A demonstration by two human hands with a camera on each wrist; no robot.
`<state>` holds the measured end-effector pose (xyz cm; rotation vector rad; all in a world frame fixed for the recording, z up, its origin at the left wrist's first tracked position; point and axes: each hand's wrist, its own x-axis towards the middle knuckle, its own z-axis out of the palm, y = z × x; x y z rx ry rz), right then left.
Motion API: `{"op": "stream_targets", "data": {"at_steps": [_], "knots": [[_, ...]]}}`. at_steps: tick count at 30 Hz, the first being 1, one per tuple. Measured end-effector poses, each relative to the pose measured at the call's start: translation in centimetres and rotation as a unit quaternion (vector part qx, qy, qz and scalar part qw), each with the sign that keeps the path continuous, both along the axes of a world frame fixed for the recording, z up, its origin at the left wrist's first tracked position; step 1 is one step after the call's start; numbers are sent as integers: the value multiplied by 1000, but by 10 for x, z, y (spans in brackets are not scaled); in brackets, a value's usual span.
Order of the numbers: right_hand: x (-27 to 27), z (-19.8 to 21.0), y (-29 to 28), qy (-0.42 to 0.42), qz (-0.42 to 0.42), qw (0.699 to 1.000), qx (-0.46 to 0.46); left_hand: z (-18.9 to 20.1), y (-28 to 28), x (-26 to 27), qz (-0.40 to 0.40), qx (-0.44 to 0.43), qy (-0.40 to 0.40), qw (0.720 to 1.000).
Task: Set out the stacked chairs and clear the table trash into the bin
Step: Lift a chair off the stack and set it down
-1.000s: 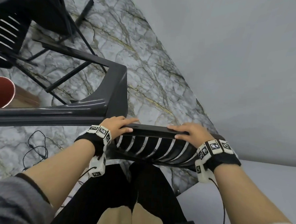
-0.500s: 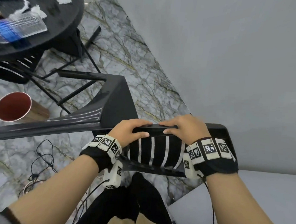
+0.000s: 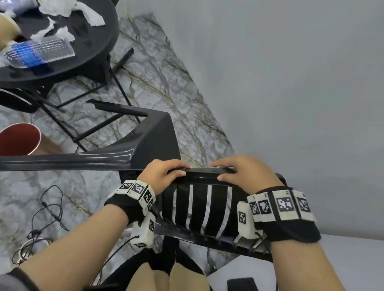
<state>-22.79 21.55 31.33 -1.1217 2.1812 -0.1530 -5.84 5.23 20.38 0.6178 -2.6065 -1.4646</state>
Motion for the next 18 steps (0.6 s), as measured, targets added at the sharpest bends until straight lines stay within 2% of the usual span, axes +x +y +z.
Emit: {"op": "stream_targets", "data": {"at_steps": [2, 5, 8, 12, 18], "knots": [[-8, 12, 15, 11, -40, 999, -25, 3, -5, -2, -2, -3, -2, 1000], [-19, 23, 43, 73, -109, 989, -68, 8, -13, -5, 9, 1, 4, 1000], [-18, 16, 59, 51, -160, 972, -162, 13, -21, -10, 22, 4, 8, 1000], [-13, 3, 59, 73, -209, 938, -268, 16, -23, -8, 16, 2, -4, 1000], [-2, 6, 51, 66, -227, 917, -322, 40, -4, -13, -45, -56, 24, 997]]}}
